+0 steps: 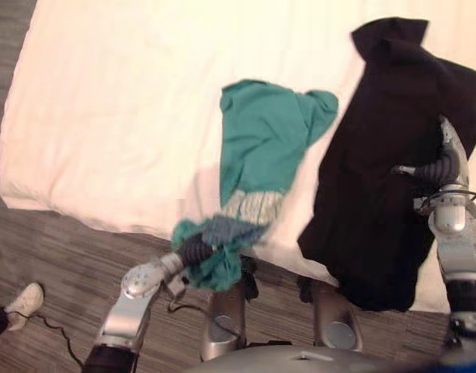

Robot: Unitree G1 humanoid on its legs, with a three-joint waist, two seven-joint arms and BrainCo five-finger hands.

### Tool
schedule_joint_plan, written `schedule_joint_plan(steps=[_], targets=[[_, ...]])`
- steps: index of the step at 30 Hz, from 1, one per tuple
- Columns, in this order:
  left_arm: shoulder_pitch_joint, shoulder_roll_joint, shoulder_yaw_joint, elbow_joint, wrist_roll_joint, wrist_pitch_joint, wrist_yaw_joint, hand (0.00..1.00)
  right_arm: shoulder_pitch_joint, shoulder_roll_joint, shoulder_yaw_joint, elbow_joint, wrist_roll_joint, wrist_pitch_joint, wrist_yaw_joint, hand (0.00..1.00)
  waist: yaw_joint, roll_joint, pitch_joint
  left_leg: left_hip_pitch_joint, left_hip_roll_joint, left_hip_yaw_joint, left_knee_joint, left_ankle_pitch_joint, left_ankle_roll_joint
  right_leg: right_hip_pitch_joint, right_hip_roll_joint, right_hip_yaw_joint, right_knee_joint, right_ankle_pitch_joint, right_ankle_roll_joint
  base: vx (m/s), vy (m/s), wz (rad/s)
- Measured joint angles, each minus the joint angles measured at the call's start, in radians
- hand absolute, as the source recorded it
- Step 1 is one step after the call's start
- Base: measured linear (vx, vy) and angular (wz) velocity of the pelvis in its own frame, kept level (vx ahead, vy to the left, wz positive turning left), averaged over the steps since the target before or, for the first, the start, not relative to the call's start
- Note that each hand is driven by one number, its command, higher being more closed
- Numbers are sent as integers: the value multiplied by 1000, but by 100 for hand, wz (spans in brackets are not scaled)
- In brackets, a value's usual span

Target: Tidy the bed and pick cloth on bed and put in laundry

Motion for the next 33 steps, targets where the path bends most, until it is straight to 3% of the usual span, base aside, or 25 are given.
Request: schedule_joint_plan(steps=[1,2,3,7,12,16,24,29,33], targets=[[6,-4,-1,32,27,22,-14,100,-18,0,3,40,5,3,7,0,6,-1,0,4,11,-3,1,0,0,-5,15,1,-45,-3,-1,54,-7,-7],[5,-9,16,55,26,22,-20,100,-28,-3,15,87,9,5,15,0,19,-18,-3,5,11,-3,9,0,0,11,30,-3,-202,81,-9,48,-29,24],[-7,4,21,82,26,21,-23,100,-39,1,42,142,14,5,19,100,14,-53,-6,10,-14,-14,25,-15,-15,13,5,-15,-260,181,-22,49,-31,32],[-80,-7,26,198,24,15,17,100,-72,12,56,187,56,-18,34,100,19,-63,-6,-2,-9,-37,25,-30,-31,31,21,-14,-317,205,-15,4,8,3],[-168,-6,28,388,27,-72,174,100,-164,10,34,296,95,-34,44,100,43,-75,5,-8,-8,-40,20,-43,-51,35,31,15,-375,229,-27,-144,-7,-13],[-195,-9,23,467,27,-111,217,100,-165,21,34,301,139,-36,46,100,42,-80,3,4,-9,-30,-17,-24,-59,36,33,22,-389,237,-16,-71,-7,-5],[-224,-52,2,568,23,-114,343,100,-149,62,29,336,288,-85,46,100,29,-83,1,95,-9,-3,-89,0,-66,82,47,26,-398,245,-22,75,9,-10],[-225,-96,-16,619,23,-117,430,100,-87,92,11,335,333,-170,75,100,1,-61,-5,170,-13,17,-110,-9,-78,149,47,26,-411,229,-22,122,20,-5],[-211,-129,-38,635,24,-107,513,100,32,140,-1,335,332,-197,146,100,-17,-52,-58,171,2,43,83,-89,-76,204,18,26,-332,153,-18,123,17,2]])
